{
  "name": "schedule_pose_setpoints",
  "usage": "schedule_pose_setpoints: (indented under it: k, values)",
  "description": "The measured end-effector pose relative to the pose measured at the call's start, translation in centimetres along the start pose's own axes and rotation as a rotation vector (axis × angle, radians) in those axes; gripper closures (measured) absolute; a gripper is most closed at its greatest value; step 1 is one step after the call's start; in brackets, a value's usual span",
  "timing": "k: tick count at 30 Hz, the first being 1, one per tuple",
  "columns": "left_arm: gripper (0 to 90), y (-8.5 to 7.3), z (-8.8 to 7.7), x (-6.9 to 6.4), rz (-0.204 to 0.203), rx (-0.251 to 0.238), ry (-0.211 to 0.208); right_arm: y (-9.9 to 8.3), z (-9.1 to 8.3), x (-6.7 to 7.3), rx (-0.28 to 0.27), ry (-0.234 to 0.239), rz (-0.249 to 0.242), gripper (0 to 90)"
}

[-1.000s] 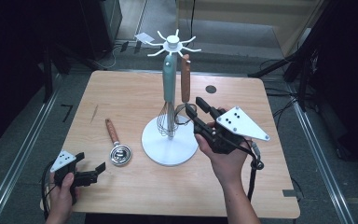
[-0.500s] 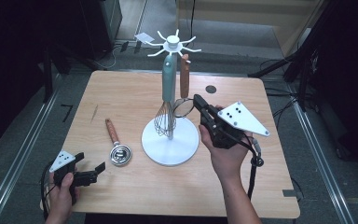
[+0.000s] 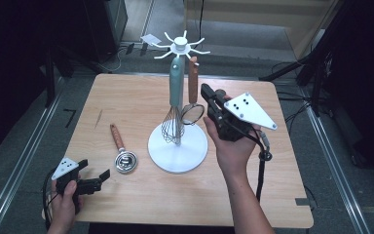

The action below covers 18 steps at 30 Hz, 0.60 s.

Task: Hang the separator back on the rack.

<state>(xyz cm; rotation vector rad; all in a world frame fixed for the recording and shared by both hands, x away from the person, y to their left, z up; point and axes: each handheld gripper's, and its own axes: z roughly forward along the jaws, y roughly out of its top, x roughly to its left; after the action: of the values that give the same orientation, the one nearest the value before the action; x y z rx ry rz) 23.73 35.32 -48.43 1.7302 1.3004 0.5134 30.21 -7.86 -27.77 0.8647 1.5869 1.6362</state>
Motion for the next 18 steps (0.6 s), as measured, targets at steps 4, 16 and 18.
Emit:
schedule_pose_setpoints:
  k: [4, 16, 18]
  values:
    - [0.0, 0.0, 0.0, 0.0, 0.0, 0.001, -0.001, 0.5, 0.5, -0.3, -0.018, 0.006, 0.0, 90.0]
    - [0.0, 0.0, 0.0, 0.0, -0.001, 0.0, -0.005, 0.4, 1.3, 0.2, -0.022, 0.081, -0.024, 90.0]
    - [0.0, 0.0, 0.0, 0.0, -0.001, -0.001, -0.005, 0.5, 1.2, 0.5, -0.017, 0.095, -0.027, 90.0]
